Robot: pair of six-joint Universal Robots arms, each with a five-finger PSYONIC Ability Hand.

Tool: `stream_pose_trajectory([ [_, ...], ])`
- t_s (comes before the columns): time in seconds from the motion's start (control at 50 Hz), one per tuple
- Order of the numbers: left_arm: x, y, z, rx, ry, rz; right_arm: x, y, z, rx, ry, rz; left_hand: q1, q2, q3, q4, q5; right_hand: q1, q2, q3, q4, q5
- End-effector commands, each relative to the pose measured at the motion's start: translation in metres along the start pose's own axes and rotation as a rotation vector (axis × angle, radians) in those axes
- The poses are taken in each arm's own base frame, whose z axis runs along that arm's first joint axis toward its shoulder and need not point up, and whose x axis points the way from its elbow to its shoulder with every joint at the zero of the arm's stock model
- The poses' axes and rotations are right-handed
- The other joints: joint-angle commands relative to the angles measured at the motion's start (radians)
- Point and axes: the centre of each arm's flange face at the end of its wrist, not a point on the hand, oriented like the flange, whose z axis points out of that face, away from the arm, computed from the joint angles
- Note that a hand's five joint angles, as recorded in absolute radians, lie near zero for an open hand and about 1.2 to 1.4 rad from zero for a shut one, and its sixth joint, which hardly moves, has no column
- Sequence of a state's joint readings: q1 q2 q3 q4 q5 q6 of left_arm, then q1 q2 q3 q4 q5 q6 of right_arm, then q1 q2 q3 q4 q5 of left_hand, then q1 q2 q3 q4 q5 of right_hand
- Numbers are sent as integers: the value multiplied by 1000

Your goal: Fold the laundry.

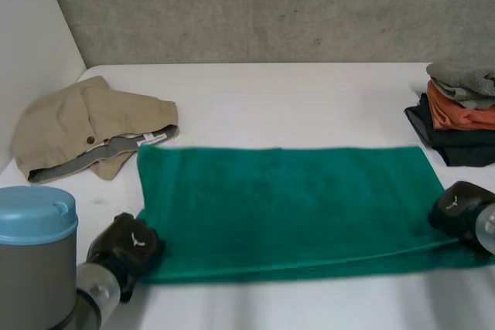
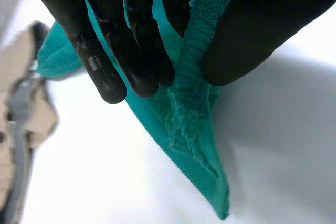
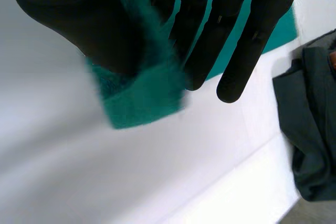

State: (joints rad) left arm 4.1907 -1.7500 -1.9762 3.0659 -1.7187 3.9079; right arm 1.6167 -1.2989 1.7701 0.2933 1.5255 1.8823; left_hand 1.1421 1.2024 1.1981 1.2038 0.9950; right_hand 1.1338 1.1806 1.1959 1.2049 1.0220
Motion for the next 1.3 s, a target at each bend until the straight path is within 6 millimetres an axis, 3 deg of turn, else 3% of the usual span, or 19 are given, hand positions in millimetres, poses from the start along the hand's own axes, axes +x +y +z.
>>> stream_pose_trajectory([
  [0.02,-20,-28,17,112,-102,-25,26,-18,20,109,209,49,254,194,198,192,227,262,216,200,191,200],
  [0.1,-35,-49,46,200,-200,-48,25,-29,56,179,235,141,254,194,198,192,227,262,216,200,191,200],
  [0.2,-55,-69,79,282,-353,-80,30,-39,72,218,292,175,254,194,198,192,227,262,216,200,191,200],
  [0.3,-58,-79,117,320,-412,-87,37,-40,91,219,356,184,254,194,198,192,227,262,216,200,191,200],
  [0.48,-56,-87,157,316,-441,-65,53,-46,119,244,474,189,254,194,198,192,227,262,216,200,191,200],
  [0.5,-55,-87,159,315,-442,-62,55,-47,121,246,483,189,254,194,198,192,227,232,185,169,160,169],
  [0.52,-53,-88,162,320,-439,-51,56,-48,123,247,491,190,57,-3,1,-5,30,22,-25,-40,-49,-41],
  [0.54,-53,-90,163,322,-443,-49,56,-48,125,246,497,190,-329,-389,-385,-390,-356,-410,-457,-472,-481,-473],
  [0.56,-53,-90,164,321,-446,-45,56,-50,125,244,501,200,-731,-791,-787,-792,-758,-959,-1006,-1021,-1030,-1022],
  [0.58,-53,-91,164,324,-449,-43,56,-51,124,243,504,203,-968,-1028,-1024,-1029,-995,-959,-1006,-1021,-1030,-1022],
  [0.6,-54,-93,163,336,-455,-39,55,-52,121,241,505,217,-889,-949,-945,-951,-917,-959,-1006,-1021,-1030,-1022],
  [0.66,-52,-106,152,380,-464,-38,55,-52,115,242,509,251,-968,-1028,-1024,-1029,-995,-959,-1006,-1021,-1030,-1022],
  [0.74,-56,-125,124,445,-484,-47,61,-52,91,284,512,323,-968,-1028,-1024,-1029,-995,-959,-1006,-1021,-1030,-1022],
  [0.84,-64,-125,95,464,-493,-57,71,-57,41,416,493,386,-968,-1028,-1024,-1029,-995,-959,-1006,-1021,-1030,-1022],
  [0.92,-62,-116,76,458,-483,-57,63,-40,28,426,393,404,-968,-1028,-1024,-1029,-995,-959,-1006,-1021,-1030,-1022],
  [0.98,-53,-104,67,438,-453,-61,57,-18,30,379,315,444,-968,-1028,-1024,-1029,-995,-959,-1006,-1021,-1030,-1022],
  [1.1,-38,-89,63,423,-405,-107,49,4,40,332,249,491,-968,-1028,-1024,-1029,-995,-873,-919,-935,-944,-935],
  [1.24,-37,-84,66,414,-394,-139,36,23,73,266,206,501,-968,-1028,-1024,-1029,-995,-823,-870,-885,-894,-886],
  [1.3,-38,-85,66,417,-397,-140,37,32,86,254,213,506,-968,-1028,-1024,-1029,-995,-487,-533,-549,-558,-549],
])
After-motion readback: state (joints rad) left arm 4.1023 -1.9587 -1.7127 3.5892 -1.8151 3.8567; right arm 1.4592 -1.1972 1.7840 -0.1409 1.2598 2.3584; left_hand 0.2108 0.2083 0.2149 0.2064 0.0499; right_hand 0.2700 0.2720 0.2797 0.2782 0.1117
